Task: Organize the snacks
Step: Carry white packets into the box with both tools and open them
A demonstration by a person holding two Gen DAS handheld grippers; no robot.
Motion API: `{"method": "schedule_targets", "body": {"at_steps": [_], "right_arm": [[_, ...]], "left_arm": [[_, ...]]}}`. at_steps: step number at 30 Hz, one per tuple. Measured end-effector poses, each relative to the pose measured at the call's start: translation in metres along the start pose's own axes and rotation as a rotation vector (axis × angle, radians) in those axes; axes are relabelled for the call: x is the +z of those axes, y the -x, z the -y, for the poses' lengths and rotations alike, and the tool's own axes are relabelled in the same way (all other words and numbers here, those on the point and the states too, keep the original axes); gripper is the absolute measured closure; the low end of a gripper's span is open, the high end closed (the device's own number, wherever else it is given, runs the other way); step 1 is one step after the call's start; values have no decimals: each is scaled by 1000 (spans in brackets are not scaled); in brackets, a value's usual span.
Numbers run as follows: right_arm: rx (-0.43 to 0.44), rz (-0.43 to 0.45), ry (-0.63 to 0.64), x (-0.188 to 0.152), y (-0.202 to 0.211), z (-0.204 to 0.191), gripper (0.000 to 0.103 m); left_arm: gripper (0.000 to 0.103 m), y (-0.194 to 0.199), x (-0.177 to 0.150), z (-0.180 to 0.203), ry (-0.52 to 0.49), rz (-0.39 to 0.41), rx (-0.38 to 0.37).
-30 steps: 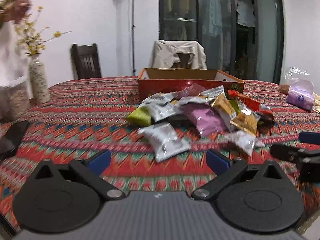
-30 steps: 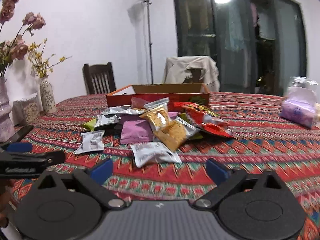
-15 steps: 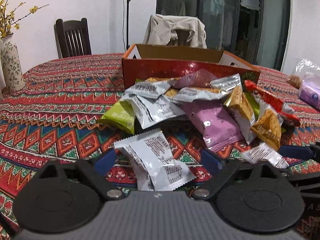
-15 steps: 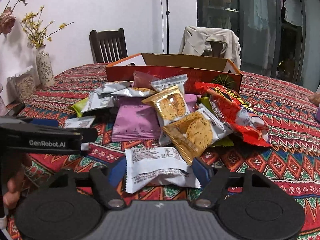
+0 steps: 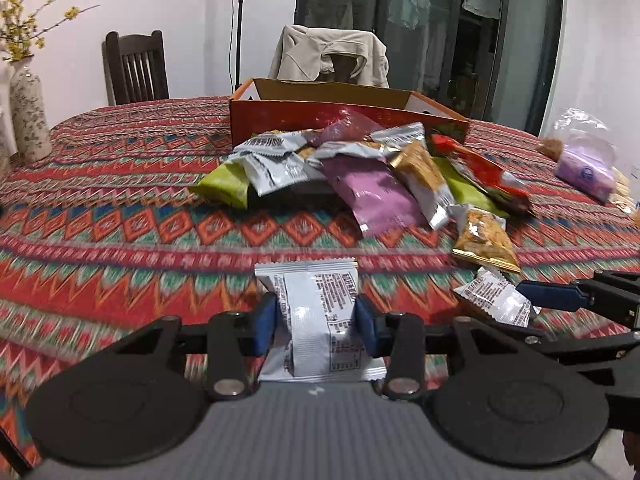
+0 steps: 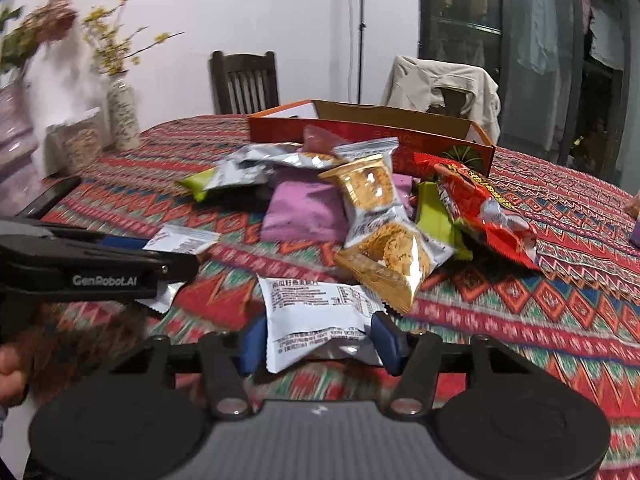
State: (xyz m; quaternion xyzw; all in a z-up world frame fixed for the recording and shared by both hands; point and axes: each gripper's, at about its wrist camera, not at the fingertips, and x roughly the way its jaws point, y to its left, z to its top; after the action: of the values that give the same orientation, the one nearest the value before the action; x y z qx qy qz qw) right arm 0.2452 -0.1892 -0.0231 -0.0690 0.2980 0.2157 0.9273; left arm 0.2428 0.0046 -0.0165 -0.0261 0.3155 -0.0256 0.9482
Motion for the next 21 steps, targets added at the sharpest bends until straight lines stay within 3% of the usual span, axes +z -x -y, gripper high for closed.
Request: {"method": "schedule_targets", "body": {"at_steps": [3, 9, 21], "right_arm": [[-1, 3, 9, -15, 21, -2, 45], [16, 25, -32, -27, 47, 5, 24], [21, -14, -13, -4, 2, 16, 24]], "left_arm": [[60, 16, -10, 0, 12, -1, 6], [60, 20, -12, 3, 8, 4, 9], [60, 19, -11, -5, 15, 22, 15]]}}
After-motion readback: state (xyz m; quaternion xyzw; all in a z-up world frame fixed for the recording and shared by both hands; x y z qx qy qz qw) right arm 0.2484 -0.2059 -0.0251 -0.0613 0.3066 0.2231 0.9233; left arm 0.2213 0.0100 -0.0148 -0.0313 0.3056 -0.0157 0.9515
